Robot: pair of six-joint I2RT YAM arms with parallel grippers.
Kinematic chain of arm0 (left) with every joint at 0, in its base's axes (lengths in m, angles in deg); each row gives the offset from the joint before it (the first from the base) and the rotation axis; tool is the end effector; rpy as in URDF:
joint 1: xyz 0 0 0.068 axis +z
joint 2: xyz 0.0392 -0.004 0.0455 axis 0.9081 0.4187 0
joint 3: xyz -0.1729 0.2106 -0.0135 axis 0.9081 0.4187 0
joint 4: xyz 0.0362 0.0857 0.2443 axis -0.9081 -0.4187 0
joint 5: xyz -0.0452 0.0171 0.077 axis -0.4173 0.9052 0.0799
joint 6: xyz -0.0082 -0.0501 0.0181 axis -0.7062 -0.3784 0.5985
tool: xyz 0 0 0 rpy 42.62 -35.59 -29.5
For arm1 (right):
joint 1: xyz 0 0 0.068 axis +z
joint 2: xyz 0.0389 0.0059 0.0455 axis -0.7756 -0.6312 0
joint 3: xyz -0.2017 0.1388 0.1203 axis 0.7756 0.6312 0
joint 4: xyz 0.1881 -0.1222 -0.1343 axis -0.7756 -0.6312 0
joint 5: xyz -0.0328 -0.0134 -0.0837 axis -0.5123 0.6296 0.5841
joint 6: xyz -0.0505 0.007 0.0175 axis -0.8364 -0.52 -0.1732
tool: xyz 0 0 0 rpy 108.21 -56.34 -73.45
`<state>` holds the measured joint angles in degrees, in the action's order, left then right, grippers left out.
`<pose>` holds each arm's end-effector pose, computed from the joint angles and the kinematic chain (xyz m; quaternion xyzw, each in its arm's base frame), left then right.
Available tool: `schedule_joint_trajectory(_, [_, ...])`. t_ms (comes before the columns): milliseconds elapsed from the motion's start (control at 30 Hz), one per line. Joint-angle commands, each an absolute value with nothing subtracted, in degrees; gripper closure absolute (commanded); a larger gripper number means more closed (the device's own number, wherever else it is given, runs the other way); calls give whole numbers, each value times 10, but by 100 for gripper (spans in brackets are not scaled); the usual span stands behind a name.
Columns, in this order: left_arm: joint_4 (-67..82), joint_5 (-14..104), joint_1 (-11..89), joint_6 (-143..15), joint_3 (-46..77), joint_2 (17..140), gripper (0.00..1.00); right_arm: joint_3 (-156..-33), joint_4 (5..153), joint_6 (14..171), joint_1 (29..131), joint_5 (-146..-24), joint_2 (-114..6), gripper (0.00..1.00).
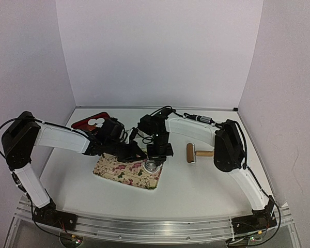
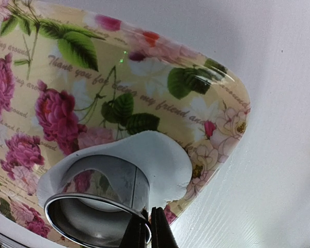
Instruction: Roll out the dumpling wrappers from the dough
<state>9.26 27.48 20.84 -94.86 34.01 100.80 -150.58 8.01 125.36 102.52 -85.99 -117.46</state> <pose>0.2427 -0.2593 0.1789 0.1078 0.8826 -0.4288 0.1599 0.3047 0.3934 0.1620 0.1096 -0.9902 -0.0842 0.0188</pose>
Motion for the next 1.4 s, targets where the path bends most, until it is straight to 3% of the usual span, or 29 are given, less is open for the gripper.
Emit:
schedule_joint_trajectory(0, [44,315,215,-976,344,997,82,-1475,85,1251,1034,-834,-1257,100])
schedule_joint_trajectory(233, [43,301,225,-1003,340,1039,72,-1478,85,1251,1034,-839,-1258,100])
schedule_joint_trajectory(567, [48,279,229,-1006,313,1101,75,-1477,85,1250,1034,-839,-1256,100])
schedule_joint_trajectory(933, [117,272,235,-1034,350,1084,79,-1480,85,1248,1034,-841,-1257,100])
schedule_joint_trajectory(1367, [161,235,245,-1047,357,1105,69,-1487,85,1244,1034,-848,-1264,100])
